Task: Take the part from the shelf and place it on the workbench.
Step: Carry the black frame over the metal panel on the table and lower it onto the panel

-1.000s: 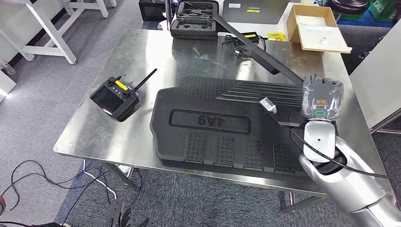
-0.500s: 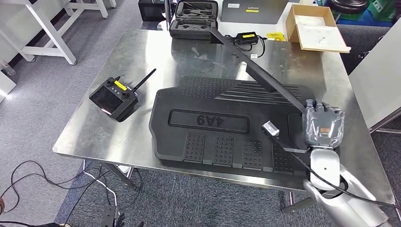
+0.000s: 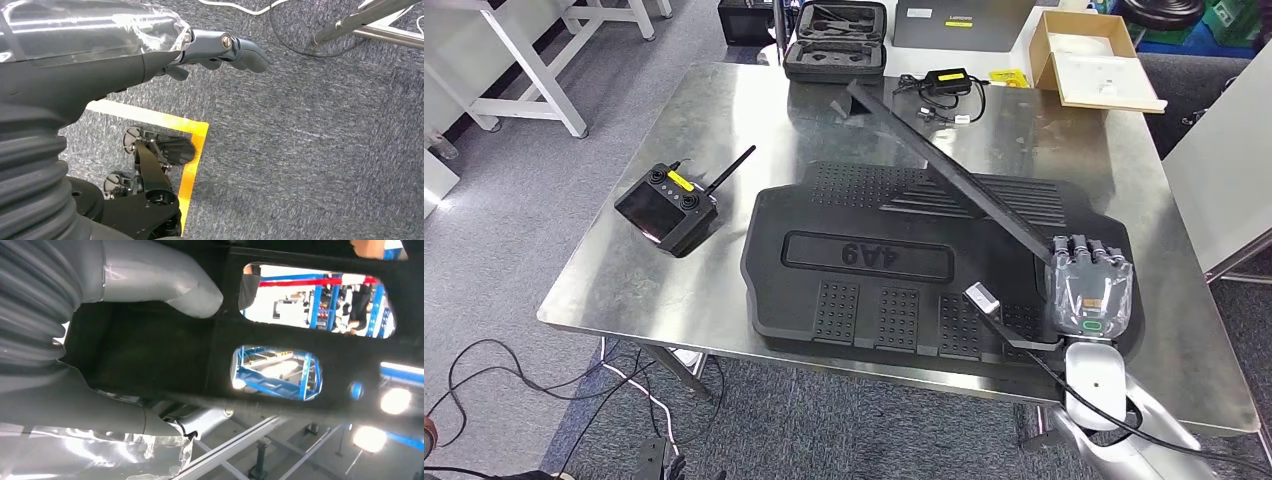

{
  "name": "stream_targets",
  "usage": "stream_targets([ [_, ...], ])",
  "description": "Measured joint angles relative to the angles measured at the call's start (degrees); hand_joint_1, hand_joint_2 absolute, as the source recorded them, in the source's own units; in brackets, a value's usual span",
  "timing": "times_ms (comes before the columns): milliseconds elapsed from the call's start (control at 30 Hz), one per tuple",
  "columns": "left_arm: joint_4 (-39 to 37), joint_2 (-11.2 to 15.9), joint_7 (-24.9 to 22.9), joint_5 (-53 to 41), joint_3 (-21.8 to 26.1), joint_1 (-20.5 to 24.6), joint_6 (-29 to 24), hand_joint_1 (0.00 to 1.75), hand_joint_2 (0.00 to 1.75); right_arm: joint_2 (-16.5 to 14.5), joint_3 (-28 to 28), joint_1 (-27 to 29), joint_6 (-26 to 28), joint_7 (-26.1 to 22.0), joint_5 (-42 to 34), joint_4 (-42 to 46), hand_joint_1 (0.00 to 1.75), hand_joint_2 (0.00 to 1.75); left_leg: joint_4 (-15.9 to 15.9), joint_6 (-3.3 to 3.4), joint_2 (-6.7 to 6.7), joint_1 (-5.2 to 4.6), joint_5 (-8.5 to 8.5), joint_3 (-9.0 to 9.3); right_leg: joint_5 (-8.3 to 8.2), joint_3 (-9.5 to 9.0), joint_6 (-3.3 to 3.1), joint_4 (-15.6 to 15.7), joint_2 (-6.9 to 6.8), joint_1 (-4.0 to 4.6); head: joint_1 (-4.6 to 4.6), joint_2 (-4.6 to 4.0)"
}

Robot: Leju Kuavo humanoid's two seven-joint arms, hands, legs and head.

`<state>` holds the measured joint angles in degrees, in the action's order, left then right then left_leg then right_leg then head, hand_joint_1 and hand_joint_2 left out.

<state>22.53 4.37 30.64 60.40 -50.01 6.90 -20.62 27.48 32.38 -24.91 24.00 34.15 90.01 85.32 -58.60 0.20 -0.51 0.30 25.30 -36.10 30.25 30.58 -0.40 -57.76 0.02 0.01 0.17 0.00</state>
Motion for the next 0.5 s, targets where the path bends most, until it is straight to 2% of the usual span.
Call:
stream_targets([
  [33, 0.0, 0.0, 0.0, 0.1, 0.0, 0.0, 0.0, 0.0, 1.75, -0.1, 0.0, 0.0, -0.9, -0.2, 0.0, 0.1, 0.04, 1.75, 0.0, 0.0, 0.0, 0.0, 0.0, 0.02, 0.0, -0.02, 0.0, 0.0, 0.0, 0.0, 0.02, 0.0],
  [267, 0.0, 0.0, 0.0, 0.5, 0.0, 0.0, 0.1, 0.0, 1.75, -1.4, -0.3, 0.6, -6.0, -2.5, 0.0, 0.7, 0.0, 1.75, 0.0, 0.0, 0.0, 0.0, 0.0, 0.11, 0.02, -0.12, 0.02, 0.0, 0.0, -0.01, 0.03, 0.0],
  [400, 0.0, 0.0, 0.1, 0.8, -0.1, 0.0, 0.1, 0.0, 1.75, -1.8, -0.5, 0.7, -6.3, -3.1, 0.0, 1.1, 0.0, 0.0, 0.0, 0.0, 0.01, 0.0, 0.0, 0.14, 0.02, -0.15, 0.02, 0.0, 0.0, -0.01, -0.01, 0.0],
  [500, 0.0, 0.0, 0.2, 1.1, -0.2, 0.0, 0.1, 0.0, 1.75, -1.9, -0.8, 0.9, -5.7, -3.4, 0.0, 1.6, 0.0, 0.0, 0.0, 0.0, 0.01, 0.0, 0.0, 0.15, 0.02, -0.16, 0.02, 0.0, 0.0, -0.01, -0.03, 0.0],
])
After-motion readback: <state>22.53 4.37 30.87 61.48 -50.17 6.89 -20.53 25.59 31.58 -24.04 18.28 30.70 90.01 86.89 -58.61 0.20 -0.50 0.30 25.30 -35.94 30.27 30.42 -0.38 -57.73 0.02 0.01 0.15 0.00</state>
